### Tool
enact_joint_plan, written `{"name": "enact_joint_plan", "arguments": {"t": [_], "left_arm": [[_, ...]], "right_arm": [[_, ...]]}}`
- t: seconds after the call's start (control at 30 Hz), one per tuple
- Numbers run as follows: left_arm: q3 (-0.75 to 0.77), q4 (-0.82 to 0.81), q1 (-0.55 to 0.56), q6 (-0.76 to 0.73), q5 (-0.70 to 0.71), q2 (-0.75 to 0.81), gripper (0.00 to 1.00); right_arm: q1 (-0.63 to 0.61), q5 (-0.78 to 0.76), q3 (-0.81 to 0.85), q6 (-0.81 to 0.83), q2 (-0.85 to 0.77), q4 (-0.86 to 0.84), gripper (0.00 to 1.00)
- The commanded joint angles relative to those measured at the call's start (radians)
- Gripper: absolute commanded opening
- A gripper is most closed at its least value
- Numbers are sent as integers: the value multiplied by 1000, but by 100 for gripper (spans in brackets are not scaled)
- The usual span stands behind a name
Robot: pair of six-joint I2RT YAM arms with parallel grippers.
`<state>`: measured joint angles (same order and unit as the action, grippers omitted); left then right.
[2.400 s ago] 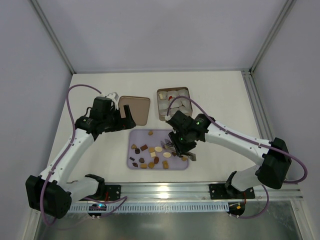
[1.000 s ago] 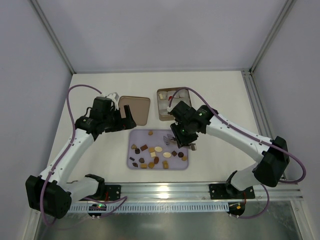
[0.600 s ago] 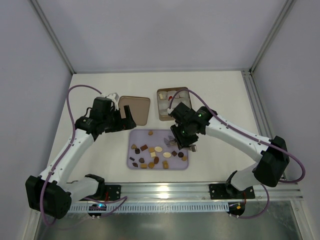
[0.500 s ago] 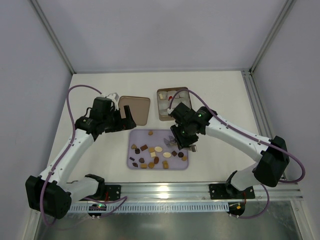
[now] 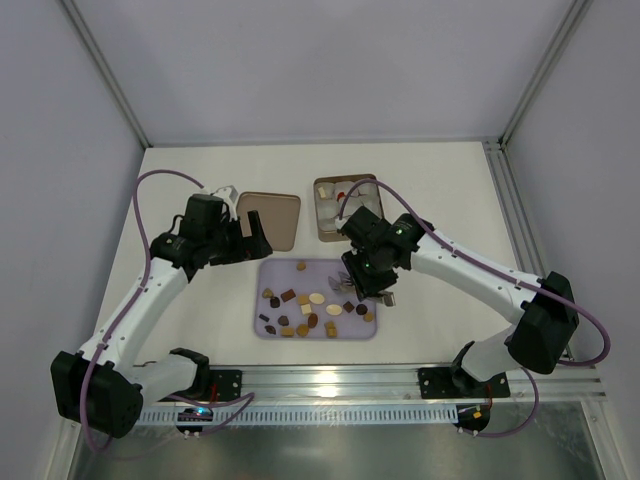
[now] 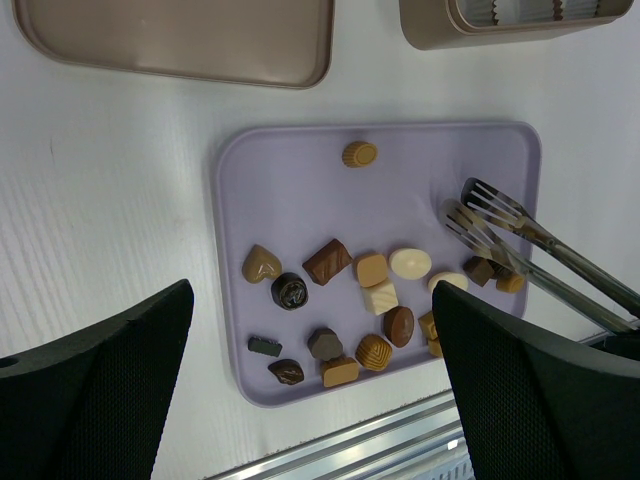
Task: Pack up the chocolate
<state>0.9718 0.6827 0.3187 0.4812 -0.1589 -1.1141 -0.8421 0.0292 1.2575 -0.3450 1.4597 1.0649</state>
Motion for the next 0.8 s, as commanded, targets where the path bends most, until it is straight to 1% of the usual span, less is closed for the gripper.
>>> {"name": "enact_joint_plan", "arguments": {"t": [0.0, 0.77], "left_arm": [[-2, -2, 2, -18, -18, 20, 100], [-4, -2, 2, -20, -16, 17, 100]], "right_arm": [[-5, -3, -6, 3, -29, 10, 41], [-12, -2, -6, -2, -42, 20, 41]]}}
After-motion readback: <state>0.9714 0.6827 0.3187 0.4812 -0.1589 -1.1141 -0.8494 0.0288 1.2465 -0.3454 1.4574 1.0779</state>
